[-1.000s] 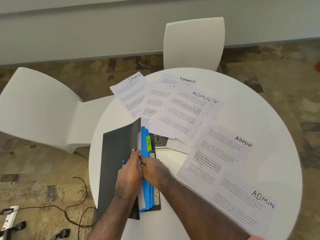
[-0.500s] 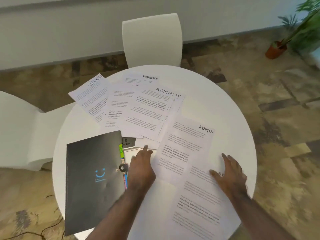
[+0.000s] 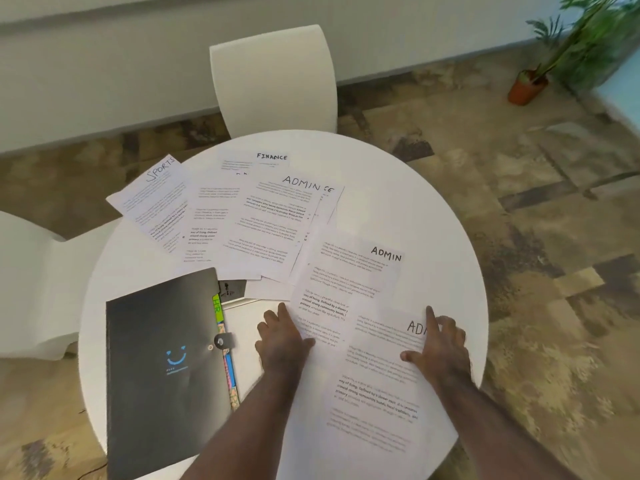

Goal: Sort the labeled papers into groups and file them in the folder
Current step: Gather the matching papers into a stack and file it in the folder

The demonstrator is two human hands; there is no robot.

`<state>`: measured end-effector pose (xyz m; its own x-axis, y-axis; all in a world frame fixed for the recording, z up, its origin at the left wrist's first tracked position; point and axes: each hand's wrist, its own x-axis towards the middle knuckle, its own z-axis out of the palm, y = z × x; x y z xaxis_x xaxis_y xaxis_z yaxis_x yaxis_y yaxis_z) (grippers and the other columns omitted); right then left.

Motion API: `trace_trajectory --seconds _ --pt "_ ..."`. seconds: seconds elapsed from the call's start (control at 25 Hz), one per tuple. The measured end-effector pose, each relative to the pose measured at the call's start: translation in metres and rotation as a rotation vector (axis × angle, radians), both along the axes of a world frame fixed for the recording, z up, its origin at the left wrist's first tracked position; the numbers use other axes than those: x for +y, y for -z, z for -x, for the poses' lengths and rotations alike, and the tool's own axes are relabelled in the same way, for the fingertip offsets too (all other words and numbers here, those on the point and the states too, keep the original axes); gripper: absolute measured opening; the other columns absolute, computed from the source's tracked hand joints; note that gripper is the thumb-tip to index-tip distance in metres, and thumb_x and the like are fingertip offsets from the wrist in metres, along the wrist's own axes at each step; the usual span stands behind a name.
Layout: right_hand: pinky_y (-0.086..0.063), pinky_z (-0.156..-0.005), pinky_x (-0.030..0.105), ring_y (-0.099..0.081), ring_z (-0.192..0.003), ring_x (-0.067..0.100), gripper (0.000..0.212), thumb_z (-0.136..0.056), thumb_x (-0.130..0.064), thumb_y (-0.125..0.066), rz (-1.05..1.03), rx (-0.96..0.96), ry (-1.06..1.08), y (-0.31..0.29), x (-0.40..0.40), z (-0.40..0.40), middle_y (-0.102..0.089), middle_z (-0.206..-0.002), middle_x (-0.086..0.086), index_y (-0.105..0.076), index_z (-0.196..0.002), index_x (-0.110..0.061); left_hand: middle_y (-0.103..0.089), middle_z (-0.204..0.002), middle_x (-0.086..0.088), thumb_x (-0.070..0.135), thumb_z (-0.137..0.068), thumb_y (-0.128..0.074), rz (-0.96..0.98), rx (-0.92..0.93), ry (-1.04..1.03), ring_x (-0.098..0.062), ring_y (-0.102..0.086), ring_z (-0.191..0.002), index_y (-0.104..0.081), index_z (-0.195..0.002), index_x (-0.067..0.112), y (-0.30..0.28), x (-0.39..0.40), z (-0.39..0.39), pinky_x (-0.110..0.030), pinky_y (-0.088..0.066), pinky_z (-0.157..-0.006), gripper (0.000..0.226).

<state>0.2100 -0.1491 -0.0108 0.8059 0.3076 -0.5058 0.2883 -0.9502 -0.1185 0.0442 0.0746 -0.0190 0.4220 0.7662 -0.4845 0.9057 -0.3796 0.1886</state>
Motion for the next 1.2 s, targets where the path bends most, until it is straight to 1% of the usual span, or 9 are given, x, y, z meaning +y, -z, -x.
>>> trace_trajectory --seconds 0.12,0.28,0.44,0.6,0.68,0.84,0.92,1.08,1.2 --pt "-0.047 -0.098 0.041 -0.040 -0.123 0.027 0.098 -0.076 -0.038 -0.081 -0.074 0.019 0.091 0.003 0.003 -0.008 -0.036 -0.137 0.006 -0.023 -0.153 -0.023 -0.043 -0.131 -0.007 0.049 -0.075 -0.079 0.015 0.002 -0.016 -0.027 -0.045 -0.121 -0.030 -0.144 0.015 -0.001 0.002 -0.004 -0.043 -0.048 -0.091 0.090" --pt "-0.048 -0.095 0.035 -0.054 -0.106 0.026 0.076 -0.080 0.003 -0.073 -0.441 0.115 0.471 0.006 0.001 -0.024 -0.047 -0.131 0.013 -0.042 -0.146 -0.015 -0.051 -0.126 -0.009 0.030 -0.084 -0.072 0.107 -0.063 -0.117 -0.031 -0.050 -0.118 -0.040 -0.133 0.015 -0.002 0.006 -0.005 -0.045 -0.046 -0.092 0.060" --pt "-0.052 -0.090 0.034 -0.064 -0.104 0.028 0.055 -0.079 -0.002 -0.078 -0.674 0.229 0.596 -0.007 0.002 -0.055 -0.065 -0.120 0.011 -0.060 -0.129 -0.015 -0.055 -0.111 -0.006 0.012 -0.092 -0.044 0.258 -0.321 -0.288 -0.031 -0.057 -0.103 -0.053 -0.110 0.019 -0.006 0.014 -0.001 -0.039 -0.047 -0.086 0.022" --pt "-0.058 -0.075 0.037 -0.070 -0.092 0.029 0.045 -0.080 -0.003 -0.078 -0.912 0.370 0.682 -0.022 0.026 -0.077 -0.071 -0.108 0.013 -0.064 -0.121 -0.014 -0.062 -0.095 -0.002 0.001 -0.092 -0.042 0.335 -0.409 -0.219 -0.027 -0.059 -0.093 -0.054 -0.092 0.018 -0.011 0.027 0.008 -0.034 -0.045 -0.075 0.021" --pt "-0.058 -0.074 0.036 -0.069 -0.087 0.026 0.041 -0.082 -0.001 -0.075 -0.971 0.369 0.701 -0.025 0.047 -0.083 -0.071 -0.105 0.012 -0.064 -0.120 -0.013 -0.066 -0.099 -0.004 -0.001 -0.091 -0.042 0.520 -0.467 -0.344 -0.026 -0.062 -0.091 -0.060 -0.095 0.017 -0.013 0.034 0.012 -0.039 -0.054 -0.076 0.026" --pt "-0.057 -0.089 0.049 -0.069 -0.094 0.030 0.038 -0.085 0.001 -0.070 -0.925 0.279 0.678 -0.018 0.092 -0.087 -0.070 -0.110 0.012 -0.065 -0.121 -0.010 -0.072 -0.107 -0.001 0.031 -0.098 -0.052 0.786 -0.520 -0.546 -0.022 -0.068 -0.099 -0.068 -0.105 0.024 -0.015 0.038 0.022 -0.039 -0.060 -0.079 0.019" --pt "-0.056 -0.091 0.051 -0.069 -0.099 0.032 0.038 -0.086 0.003 -0.067 -0.897 0.283 0.665 -0.013 0.109 -0.082 -0.069 -0.116 0.015 -0.066 -0.121 -0.012 -0.075 -0.109 -0.001 0.035 -0.095 -0.064 0.878 -0.601 -0.511 -0.022 -0.071 -0.102 -0.069 -0.110 0.020 -0.012 0.039 0.024 -0.043 -0.057 -0.090 0.022" --pt "-0.051 -0.099 0.043 -0.065 -0.109 0.029 0.048 -0.085 -0.009 -0.071 -0.835 0.201 0.588 -0.013 0.123 -0.071 -0.066 -0.125 0.014 -0.057 -0.131 -0.014 -0.073 -0.114 -0.016 0.002 -0.087 -0.069 1.001 -0.679 -0.452 -0.037 -0.069 -0.107 -0.062 -0.120 0.002 -0.012 0.041 0.025 -0.059 -0.050 -0.098 0.034" --pt "-0.043 -0.106 0.040 -0.053 -0.127 0.026 0.095 -0.074 -0.039 -0.083 -0.734 0.254 0.576 -0.019 0.120 -0.065 -0.051 -0.141 0.008 -0.031 -0.151 -0.020 -0.071 -0.119 -0.020 -0.006 -0.091 -0.062 1.039 -0.779 -0.492 -0.040 -0.066 -0.111 -0.061 -0.123 0.000 -0.023 0.048 0.020 -0.058 -0.049 -0.099 0.032"
